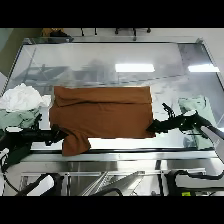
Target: Fold the shirts.
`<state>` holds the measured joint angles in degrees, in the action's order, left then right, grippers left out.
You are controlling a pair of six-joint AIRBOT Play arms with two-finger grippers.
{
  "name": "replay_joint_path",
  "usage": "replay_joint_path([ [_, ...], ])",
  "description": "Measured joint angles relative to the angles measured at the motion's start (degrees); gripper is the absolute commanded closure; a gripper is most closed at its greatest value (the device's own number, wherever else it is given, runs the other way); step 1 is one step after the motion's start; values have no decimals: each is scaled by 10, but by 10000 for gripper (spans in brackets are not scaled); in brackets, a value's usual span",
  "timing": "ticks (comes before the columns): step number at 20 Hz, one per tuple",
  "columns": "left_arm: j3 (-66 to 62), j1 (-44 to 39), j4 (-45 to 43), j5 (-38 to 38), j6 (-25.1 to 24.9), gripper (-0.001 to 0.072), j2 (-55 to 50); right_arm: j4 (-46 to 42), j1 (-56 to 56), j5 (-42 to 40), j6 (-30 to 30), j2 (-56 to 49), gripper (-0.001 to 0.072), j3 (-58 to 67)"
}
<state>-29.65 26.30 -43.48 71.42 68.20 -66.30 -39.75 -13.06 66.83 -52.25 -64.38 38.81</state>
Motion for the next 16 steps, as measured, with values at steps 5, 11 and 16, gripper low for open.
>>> replay_joint_path([
  [5, 1, 0, -70, 49, 63, 691, 144, -42, -63, 57, -49, 46, 693, 0],
  [11, -13, -1, -73, 65, 87, 691, 267, -63, -133, 72, -88, 123, 692, 1],
  [16, -137, -8, -3, 20, 49, 690, 186, 88, -141, 42, -1, 96, 692, 40],
])
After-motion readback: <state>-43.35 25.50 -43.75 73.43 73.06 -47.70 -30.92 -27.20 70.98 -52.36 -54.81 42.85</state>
